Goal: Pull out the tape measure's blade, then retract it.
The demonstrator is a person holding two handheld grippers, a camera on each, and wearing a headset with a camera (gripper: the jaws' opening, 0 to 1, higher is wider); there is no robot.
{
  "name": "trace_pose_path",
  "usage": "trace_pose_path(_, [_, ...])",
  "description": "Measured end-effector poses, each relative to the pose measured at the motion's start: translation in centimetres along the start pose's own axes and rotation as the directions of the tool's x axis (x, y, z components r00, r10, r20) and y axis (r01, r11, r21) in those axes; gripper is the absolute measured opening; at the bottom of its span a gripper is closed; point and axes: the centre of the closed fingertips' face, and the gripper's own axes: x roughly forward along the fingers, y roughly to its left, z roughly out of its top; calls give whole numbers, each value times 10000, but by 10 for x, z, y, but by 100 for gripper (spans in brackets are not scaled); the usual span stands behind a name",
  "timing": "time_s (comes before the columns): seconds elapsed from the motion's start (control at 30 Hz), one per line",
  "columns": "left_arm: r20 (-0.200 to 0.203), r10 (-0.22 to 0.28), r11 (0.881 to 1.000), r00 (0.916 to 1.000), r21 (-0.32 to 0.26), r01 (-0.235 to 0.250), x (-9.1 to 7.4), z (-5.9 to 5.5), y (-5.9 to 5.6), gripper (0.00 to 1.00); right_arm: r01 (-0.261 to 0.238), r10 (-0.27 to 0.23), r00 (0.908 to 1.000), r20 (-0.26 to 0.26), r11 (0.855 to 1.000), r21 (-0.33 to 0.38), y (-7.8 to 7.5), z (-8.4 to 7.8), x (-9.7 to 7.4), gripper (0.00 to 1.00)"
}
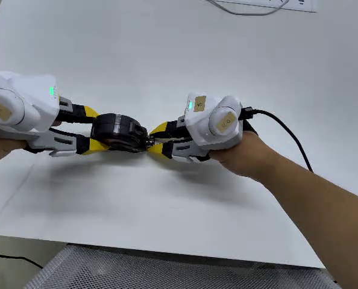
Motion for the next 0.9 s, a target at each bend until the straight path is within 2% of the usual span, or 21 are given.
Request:
trace_pose_path(0.1, [-24, 3, 9999, 10000, 130, -2, 0, 0, 0, 22, 24, -24, 10000, -25, 9999, -144, 1, 0, 1, 12])
trace_pose_path(0.43, [-56, 72, 10000, 10000, 45, -72, -1, -1, -1, 22, 215, -215, 9998, -29, 9997, -130, 0, -1, 0, 10])
trace_pose_path(0.6, [-80, 81, 9993, 9999, 375, -78, -1, -1, -1, 21, 174, -175, 9998, -31, 9997, -146, 0, 0, -1, 10])
trace_pose_path(0.67, [-81, 65, 9998, 9999, 179, -64, -1, -2, -1, 21, 150, -151, 9999, -35, 9997, -201, 0, -1, -2, 10])
trace_pose_path(0.9, [-65, 46, 9999, 10000, 126, -45, 0, -2, -1, 21, 160, -160, 9999, -11, 9997, -202, 0, 0, -2, 10])
